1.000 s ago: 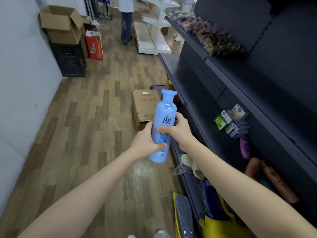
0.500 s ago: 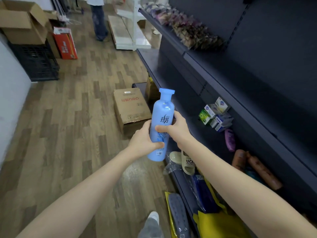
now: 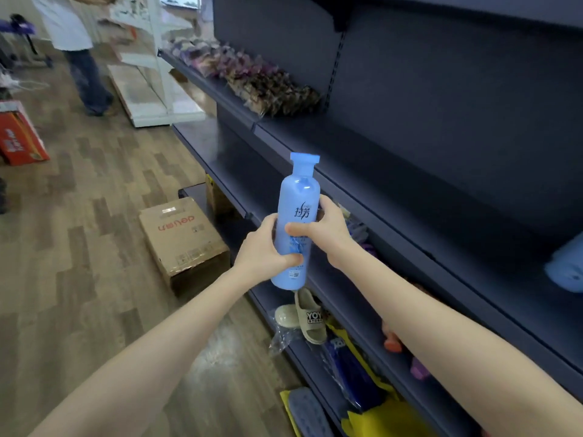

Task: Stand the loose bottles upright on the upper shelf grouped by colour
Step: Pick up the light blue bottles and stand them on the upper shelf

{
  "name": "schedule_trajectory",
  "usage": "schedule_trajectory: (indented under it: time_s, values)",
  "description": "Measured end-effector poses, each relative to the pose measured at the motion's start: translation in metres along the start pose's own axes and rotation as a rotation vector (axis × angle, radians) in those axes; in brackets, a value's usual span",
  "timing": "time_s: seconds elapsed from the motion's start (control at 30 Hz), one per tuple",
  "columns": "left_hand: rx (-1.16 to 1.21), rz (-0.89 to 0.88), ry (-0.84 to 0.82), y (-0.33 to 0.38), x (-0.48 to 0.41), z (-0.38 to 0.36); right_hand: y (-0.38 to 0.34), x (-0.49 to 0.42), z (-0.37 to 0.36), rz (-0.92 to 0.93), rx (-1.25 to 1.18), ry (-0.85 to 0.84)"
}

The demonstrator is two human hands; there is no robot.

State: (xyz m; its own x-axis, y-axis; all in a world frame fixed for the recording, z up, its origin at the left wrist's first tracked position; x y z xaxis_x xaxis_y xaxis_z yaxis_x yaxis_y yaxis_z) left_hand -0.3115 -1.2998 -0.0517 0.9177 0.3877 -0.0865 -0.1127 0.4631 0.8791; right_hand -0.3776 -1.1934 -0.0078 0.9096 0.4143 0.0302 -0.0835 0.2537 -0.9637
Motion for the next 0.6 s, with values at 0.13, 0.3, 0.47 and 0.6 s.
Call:
schedule_trajectory:
  time_s: [0.13,0.3,0.47,0.6]
  values:
    - [0.023,-0.078,-0.017,0.024,-0.029,-0.020,-0.007,-0.014,0.037,0.043,0.030,0.100]
    - [0.066,-0.166,-0.069,0.055,-0.056,-0.048,-0.012,-0.024,0.082,0.110,0.074,0.236]
    - [0.125,-0.256,-0.144,0.083,-0.075,-0.073,-0.014,-0.028,0.118,0.118,0.038,0.370]
    - [0.146,-0.339,-0.226,0.103,-0.085,-0.093,-0.014,-0.024,0.142,0.115,0.034,0.488]
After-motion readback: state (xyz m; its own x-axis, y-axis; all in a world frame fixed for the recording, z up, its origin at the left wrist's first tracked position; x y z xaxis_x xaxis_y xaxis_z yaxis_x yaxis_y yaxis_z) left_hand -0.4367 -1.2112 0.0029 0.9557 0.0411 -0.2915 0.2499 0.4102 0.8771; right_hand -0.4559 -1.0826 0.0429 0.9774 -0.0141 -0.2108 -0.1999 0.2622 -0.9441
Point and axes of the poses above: each hand's wrist, its own x-axis away from the middle knuckle, its own z-axis out of the back of the hand, y = z × x, the point moved 4 cm from there along -x, towards the middle knuckle, and after that the axes turned 4 degrees about y, right-handed, at the moved point
